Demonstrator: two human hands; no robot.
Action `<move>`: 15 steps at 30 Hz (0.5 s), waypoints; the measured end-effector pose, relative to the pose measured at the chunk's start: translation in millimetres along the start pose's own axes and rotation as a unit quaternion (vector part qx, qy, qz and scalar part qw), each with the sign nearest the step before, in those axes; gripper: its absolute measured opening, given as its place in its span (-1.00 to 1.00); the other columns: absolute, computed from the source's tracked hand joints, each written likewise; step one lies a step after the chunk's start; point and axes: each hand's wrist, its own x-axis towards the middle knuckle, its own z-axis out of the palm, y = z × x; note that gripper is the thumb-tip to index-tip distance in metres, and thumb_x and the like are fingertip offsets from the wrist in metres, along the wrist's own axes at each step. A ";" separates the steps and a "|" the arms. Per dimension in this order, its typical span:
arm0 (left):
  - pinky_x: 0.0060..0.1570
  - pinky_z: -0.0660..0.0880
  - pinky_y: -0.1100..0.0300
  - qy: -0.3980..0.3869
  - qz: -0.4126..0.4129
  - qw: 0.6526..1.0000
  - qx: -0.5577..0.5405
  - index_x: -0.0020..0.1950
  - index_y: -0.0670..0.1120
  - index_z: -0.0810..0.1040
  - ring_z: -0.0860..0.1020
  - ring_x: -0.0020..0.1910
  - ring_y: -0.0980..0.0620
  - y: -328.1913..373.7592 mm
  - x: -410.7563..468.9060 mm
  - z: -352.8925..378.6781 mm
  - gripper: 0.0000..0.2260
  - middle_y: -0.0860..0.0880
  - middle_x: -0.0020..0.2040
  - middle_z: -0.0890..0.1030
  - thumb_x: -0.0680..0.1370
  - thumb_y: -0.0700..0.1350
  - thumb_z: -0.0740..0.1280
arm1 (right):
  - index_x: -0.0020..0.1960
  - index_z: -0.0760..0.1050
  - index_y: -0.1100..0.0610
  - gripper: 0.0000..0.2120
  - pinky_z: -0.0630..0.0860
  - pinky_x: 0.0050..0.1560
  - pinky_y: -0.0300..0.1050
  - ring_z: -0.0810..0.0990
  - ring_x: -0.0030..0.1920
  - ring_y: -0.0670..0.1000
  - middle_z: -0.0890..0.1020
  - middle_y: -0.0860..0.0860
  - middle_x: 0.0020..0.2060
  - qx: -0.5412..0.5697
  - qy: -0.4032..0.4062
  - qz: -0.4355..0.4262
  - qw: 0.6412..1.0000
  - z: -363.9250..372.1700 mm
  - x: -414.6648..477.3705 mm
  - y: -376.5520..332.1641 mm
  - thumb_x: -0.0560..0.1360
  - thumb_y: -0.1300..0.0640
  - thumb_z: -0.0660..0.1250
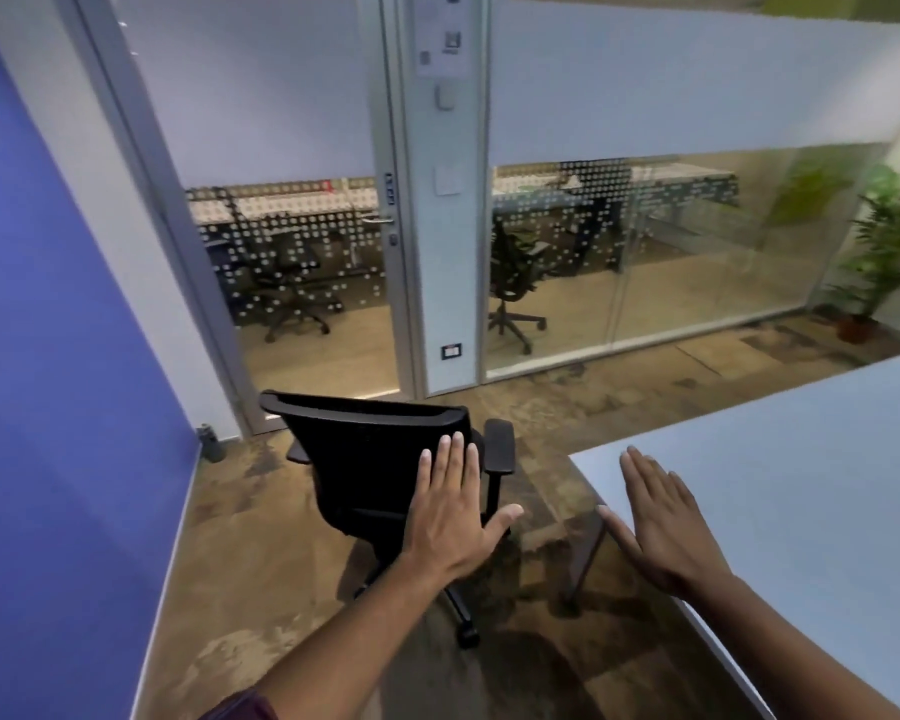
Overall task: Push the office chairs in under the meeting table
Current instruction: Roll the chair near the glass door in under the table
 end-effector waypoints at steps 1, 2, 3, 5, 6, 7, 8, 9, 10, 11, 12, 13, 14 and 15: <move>0.66 -0.39 -0.14 0.002 -0.013 1.000 0.005 0.76 -0.18 -0.14 -0.29 0.73 -0.15 -15.0 -0.1 -0.2 0.08 -0.20 0.75 -0.20 0.51 0.59 -0.40 | 0.76 -0.25 0.05 -0.03 -0.32 0.66 -0.02 -0.31 0.69 -0.04 -0.29 -0.01 0.71 0.003 -0.001 -0.015 1.000 2.5 14.0 -9.8 0.54 -0.54 -0.41; 0.66 -0.39 -0.13 0.005 -0.027 1.000 0.009 0.76 -0.18 -0.14 -0.29 0.73 -0.15 -30.3 -0.2 -0.3 0.07 -0.20 0.76 -0.19 0.51 0.59 -0.40 | 0.76 -0.24 0.06 -0.04 -0.32 0.65 -0.03 -0.31 0.69 -0.04 -0.27 0.00 0.73 0.005 0.000 -0.030 1.000 5.8 28.3 -19.7 0.56 -0.52 -0.39; 0.66 -0.40 -0.12 0.008 -0.041 0.999 0.014 0.76 -0.18 -0.14 -0.28 0.73 -0.15 -45.6 0.5 -0.5 0.06 -0.20 0.76 -0.18 0.52 0.59 -0.39 | 0.77 -0.23 0.07 -0.05 -0.32 0.66 -0.03 -0.29 0.71 -0.02 -0.24 0.01 0.74 0.004 -0.001 -0.045 0.999 8.8 42.7 -29.4 0.57 -0.51 -0.37; 0.66 -0.37 -0.13 0.013 -0.069 0.997 0.028 0.76 -0.19 -0.11 -0.25 0.74 -0.15 -76.4 3.3 -1.7 0.05 -0.21 0.76 -0.15 0.55 0.58 -0.36 | 0.77 -0.22 0.10 -0.04 -0.29 0.68 -0.01 -0.24 0.74 0.02 -0.20 0.05 0.75 0.001 -0.007 -0.073 0.997 14.0 70.9 -49.6 0.58 -0.50 -0.37; 0.68 -0.33 -0.15 0.015 -0.080 0.996 0.036 0.76 -0.20 -0.09 -0.23 0.74 -0.16 -90.8 5.8 -2.3 0.04 -0.21 0.76 -0.13 0.56 0.57 -0.35 | 0.77 -0.20 0.12 -0.03 -0.28 0.70 0.01 -0.22 0.74 0.03 -0.18 0.06 0.76 0.001 -0.008 -0.085 0.996 16.8 84.3 -59.5 0.57 -0.50 -0.37; 0.70 -0.28 -0.17 0.018 -0.090 0.995 0.043 0.76 -0.20 -0.07 -0.21 0.75 -0.16 -104.2 9.3 -2.8 0.03 -0.22 0.76 -0.11 0.58 0.57 -0.32 | 0.77 -0.19 0.12 -0.02 -0.26 0.71 0.02 -0.21 0.75 0.03 -0.17 0.07 0.76 0.003 -0.007 -0.096 0.995 20.2 97.9 -68.8 0.57 -0.50 -0.37; 0.71 -0.22 -0.19 0.023 -0.098 0.994 0.047 0.75 -0.20 -0.05 -0.19 0.75 -0.16 -116.8 13.8 -3.6 0.02 -0.22 0.76 -0.09 0.60 0.57 -0.29 | 0.77 -0.19 0.13 -0.02 -0.26 0.71 0.03 -0.21 0.75 0.03 -0.16 0.07 0.76 0.007 -0.006 -0.106 0.994 23.6 112.1 -77.8 0.57 -0.50 -0.37; 0.71 -0.18 -0.21 0.026 -0.107 0.993 0.051 0.75 -0.20 -0.04 -0.18 0.75 -0.16 -128.7 18.9 -4.9 0.00 -0.21 0.76 -0.08 0.61 0.56 -0.27 | 0.77 -0.19 0.13 -0.01 -0.26 0.71 0.03 -0.21 0.75 0.03 -0.15 0.08 0.76 0.010 -0.007 -0.116 0.993 26.3 126.3 -86.7 0.57 -0.51 -0.37; 0.71 -0.15 -0.22 0.028 -0.116 0.991 0.055 0.75 -0.20 -0.04 -0.17 0.75 -0.16 -140.1 24.5 -6.6 0.00 -0.21 0.76 -0.07 0.62 0.56 -0.25 | 0.77 -0.19 0.14 0.00 -0.26 0.72 0.04 -0.21 0.75 0.04 -0.15 0.09 0.77 0.013 -0.008 -0.127 0.992 28.6 140.9 -96.2 0.56 -0.51 -0.37; 0.72 -0.14 -0.22 0.028 -0.124 0.990 0.057 0.75 -0.21 -0.03 -0.17 0.75 -0.17 -150.7 30.2 -8.6 0.00 -0.21 0.76 -0.07 0.62 0.56 -0.25 | 0.77 -0.18 0.15 0.01 -0.26 0.72 0.05 -0.21 0.75 0.05 -0.14 0.10 0.77 0.016 -0.008 -0.139 0.990 30.4 155.4 -105.7 0.56 -0.52 -0.38; 0.71 -0.14 -0.22 0.027 -0.132 0.989 0.060 0.75 -0.21 -0.04 -0.17 0.75 -0.17 -160.3 36.0 -10.3 0.00 -0.22 0.76 -0.08 0.62 0.56 -0.25 | 0.77 -0.17 0.16 0.04 -0.25 0.73 0.06 -0.20 0.75 0.06 -0.13 0.11 0.77 0.020 -0.008 -0.150 0.988 32.7 169.3 -114.9 0.55 -0.54 -0.39; 0.71 -0.16 -0.22 0.024 -0.141 0.988 0.064 0.75 -0.20 -0.06 -0.19 0.75 -0.16 -169.0 42.1 -11.8 0.00 -0.21 0.76 -0.10 0.61 0.56 -0.26 | 0.77 -0.17 0.17 0.06 -0.25 0.73 0.07 -0.19 0.75 0.07 -0.12 0.11 0.77 0.024 -0.008 -0.161 0.987 34.7 183.8 -124.3 0.54 -0.55 -0.41; 0.71 -0.18 -0.22 0.021 -0.150 0.986 0.067 0.75 -0.20 -0.08 -0.22 0.75 -0.16 -177.1 48.0 -13.0 0.00 -0.21 0.76 -0.12 0.61 0.56 -0.27 | 0.77 -0.16 0.17 0.07 -0.25 0.72 0.08 -0.18 0.75 0.08 -0.11 0.11 0.77 0.028 -0.010 -0.172 0.985 36.8 197.9 -133.9 0.53 -0.56 -0.43; 0.71 -0.20 -0.20 0.016 -0.157 0.985 0.071 0.75 -0.19 -0.10 -0.24 0.74 -0.15 -184.8 53.7 -14.1 0.00 -0.20 0.76 -0.14 0.60 0.57 -0.28 | 0.77 -0.15 0.18 0.08 -0.24 0.71 0.08 -0.17 0.75 0.09 -0.10 0.12 0.77 0.031 -0.013 -0.182 0.983 39.1 211.7 -144.0 0.53 -0.56 -0.44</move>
